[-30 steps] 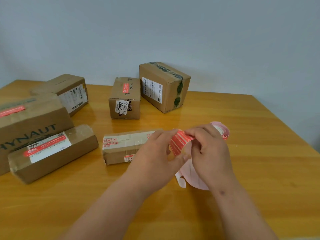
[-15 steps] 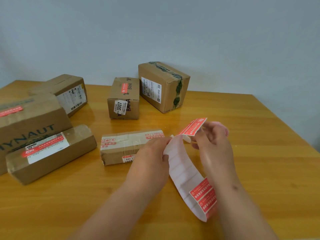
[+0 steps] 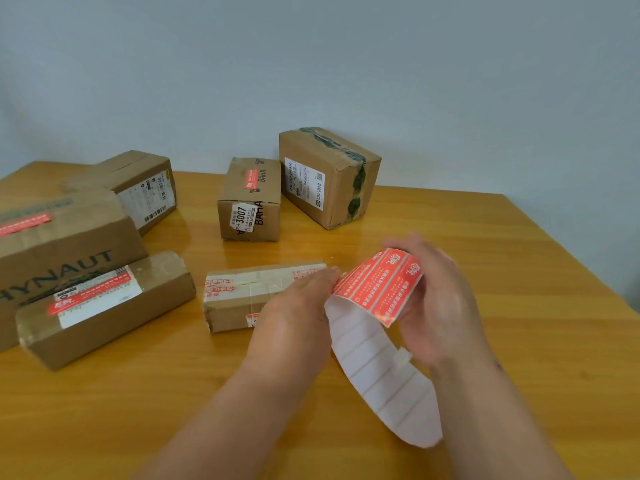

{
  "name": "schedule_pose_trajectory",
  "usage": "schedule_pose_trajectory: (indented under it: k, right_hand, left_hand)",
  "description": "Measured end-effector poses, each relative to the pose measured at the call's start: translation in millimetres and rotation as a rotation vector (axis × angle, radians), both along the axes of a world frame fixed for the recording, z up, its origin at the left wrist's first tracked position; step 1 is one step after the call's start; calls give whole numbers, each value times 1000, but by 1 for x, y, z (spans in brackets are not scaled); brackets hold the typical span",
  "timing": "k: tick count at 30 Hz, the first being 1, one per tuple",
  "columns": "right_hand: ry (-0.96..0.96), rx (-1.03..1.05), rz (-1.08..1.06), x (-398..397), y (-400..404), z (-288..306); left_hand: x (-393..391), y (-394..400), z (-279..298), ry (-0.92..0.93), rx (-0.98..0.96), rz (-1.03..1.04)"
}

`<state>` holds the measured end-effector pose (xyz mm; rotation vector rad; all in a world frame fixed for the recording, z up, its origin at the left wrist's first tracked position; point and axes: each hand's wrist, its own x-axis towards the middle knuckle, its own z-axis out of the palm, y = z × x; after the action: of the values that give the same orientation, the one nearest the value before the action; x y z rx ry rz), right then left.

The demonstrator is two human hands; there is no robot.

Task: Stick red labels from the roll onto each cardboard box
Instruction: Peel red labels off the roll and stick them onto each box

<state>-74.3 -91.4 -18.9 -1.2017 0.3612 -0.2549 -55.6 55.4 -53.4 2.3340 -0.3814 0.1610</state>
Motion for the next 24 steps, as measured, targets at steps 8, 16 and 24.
schedule_pose_trajectory:
  k: [8,16,24]
  right_hand:
    - [-63,-226,-183,8,-1,-8]
    - [-109,-258,-73,2,7,-3]
    - [117,-972,25,-2,-11,7]
  left_hand:
    - [-7,6,21,-169,-213,-8]
    - [-2,-1,35,328,-408,-20]
    - [10,5,38,351,-752,11]
